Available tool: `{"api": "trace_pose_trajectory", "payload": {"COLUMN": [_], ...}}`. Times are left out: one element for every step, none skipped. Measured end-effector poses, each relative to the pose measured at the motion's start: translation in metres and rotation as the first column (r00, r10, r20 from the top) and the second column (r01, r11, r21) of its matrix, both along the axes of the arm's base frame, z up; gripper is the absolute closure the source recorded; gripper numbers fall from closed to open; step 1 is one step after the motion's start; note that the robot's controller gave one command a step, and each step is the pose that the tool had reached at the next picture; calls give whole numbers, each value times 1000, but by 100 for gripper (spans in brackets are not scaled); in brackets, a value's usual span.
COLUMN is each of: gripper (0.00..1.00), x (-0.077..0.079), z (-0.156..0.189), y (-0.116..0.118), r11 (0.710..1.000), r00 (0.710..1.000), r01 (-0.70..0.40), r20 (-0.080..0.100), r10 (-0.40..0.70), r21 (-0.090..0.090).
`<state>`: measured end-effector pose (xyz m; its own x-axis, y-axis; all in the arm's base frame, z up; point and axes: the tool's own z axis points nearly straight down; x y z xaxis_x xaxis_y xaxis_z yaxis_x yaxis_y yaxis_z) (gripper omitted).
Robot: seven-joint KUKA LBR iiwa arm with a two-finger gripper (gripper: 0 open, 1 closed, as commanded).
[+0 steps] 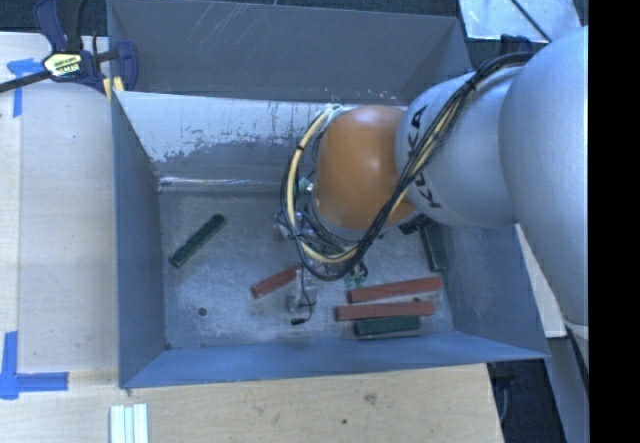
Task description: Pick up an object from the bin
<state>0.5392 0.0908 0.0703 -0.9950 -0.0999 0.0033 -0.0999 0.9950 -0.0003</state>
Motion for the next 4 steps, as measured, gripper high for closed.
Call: {"api": "trace_pose_trajectory", "payload": {"gripper": [0, 100, 100, 100], "x": [9, 1, 1, 2], "z": [0, 1, 1, 43], "y": [4, 0, 0, 0], "r11": [998, 1000, 1000, 1000], "r00": [998, 1000, 1000, 1000], "r01": [61, 1, 1, 2], "r20": [8, 6, 6, 8], "r10": [-61, -1, -1, -2], "r21": [3, 2, 2, 1]}}
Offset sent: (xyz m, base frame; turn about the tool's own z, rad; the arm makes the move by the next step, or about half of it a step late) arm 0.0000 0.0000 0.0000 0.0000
